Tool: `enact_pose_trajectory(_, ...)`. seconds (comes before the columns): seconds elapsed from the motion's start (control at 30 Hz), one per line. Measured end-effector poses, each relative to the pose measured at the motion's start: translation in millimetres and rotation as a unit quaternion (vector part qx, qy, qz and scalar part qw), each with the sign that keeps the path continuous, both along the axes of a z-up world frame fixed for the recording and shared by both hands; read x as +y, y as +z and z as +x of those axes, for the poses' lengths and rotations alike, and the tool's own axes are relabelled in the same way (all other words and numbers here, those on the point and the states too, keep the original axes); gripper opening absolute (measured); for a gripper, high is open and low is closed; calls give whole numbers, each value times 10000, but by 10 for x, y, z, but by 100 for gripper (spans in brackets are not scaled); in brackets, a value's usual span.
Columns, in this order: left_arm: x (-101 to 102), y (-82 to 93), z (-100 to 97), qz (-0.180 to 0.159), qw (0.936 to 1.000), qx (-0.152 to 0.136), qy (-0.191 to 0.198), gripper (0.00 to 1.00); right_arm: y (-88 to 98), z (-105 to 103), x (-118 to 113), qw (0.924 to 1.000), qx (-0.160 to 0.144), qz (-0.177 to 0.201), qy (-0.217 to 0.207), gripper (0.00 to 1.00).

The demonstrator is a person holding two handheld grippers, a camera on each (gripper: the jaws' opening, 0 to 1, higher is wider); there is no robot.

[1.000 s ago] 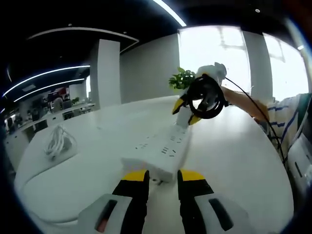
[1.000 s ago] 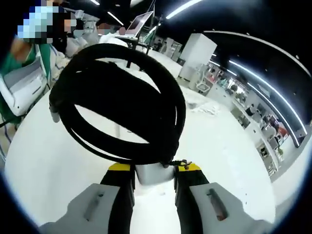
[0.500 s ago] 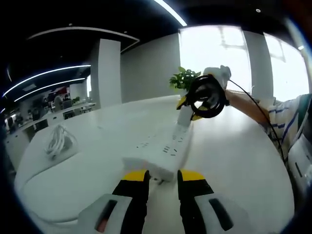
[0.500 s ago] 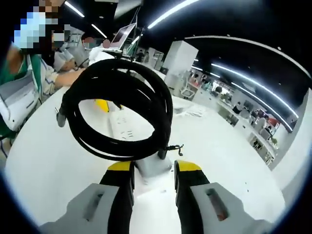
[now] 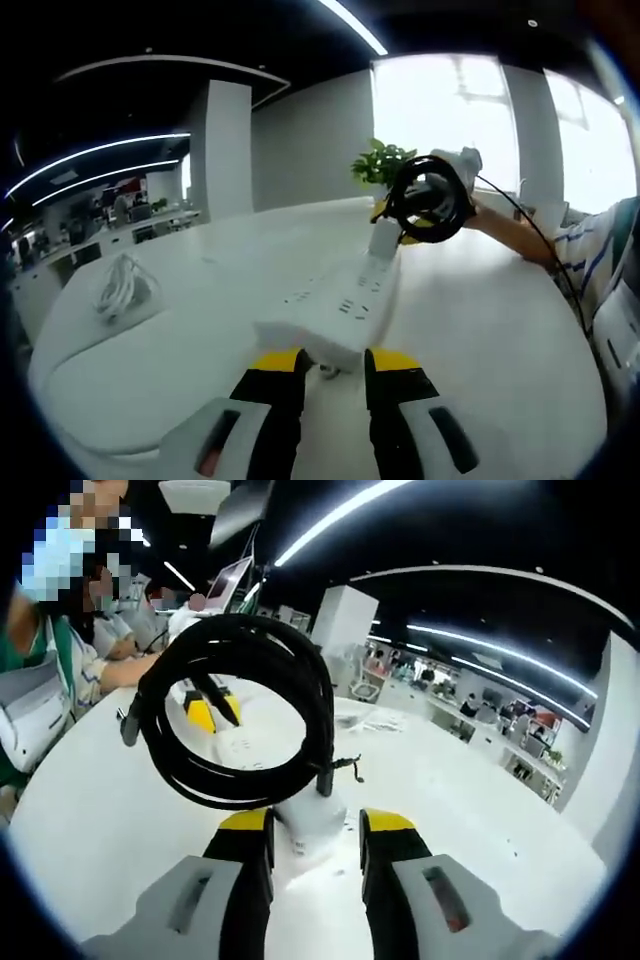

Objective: Straighten the power strip on the desk, plug the charger into it

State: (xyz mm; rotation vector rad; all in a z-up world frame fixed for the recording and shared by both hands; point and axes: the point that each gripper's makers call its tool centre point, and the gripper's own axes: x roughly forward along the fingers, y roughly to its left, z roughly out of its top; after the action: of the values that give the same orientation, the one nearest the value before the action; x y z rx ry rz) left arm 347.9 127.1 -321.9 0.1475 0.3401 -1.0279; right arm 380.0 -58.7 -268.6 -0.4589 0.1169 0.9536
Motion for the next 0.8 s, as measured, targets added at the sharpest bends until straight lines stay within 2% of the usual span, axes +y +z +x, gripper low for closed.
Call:
enact_pose_trajectory(0.27, -47, -50, -27, 25, 10000, 23, -63, 24, -43, -35, -81, 9998, 174, 123, -38, 33)
enact_pose_trajectory(0.4, -46, -47, -13, -9, 10000, 17, -39, 23, -163, -57, -103, 9995, 330, -25, -23, 34)
enact_pose_trajectory(0.57, -70, -72, 1, -87, 9999, 55, -22, 23, -300, -25, -94, 9982, 587, -39, -112, 35)
enact_pose_trajectory(0.7, -86, -101, 7, -60, 9999, 76, -27, 23, -360, 17, -88, 9980, 575, -66, -259, 34)
enact_pose_trajectory(0.8, -89, -100, 24, -92, 9999, 86, 1, 24, -347, 11, -38, 9978, 604, 62, -271, 35)
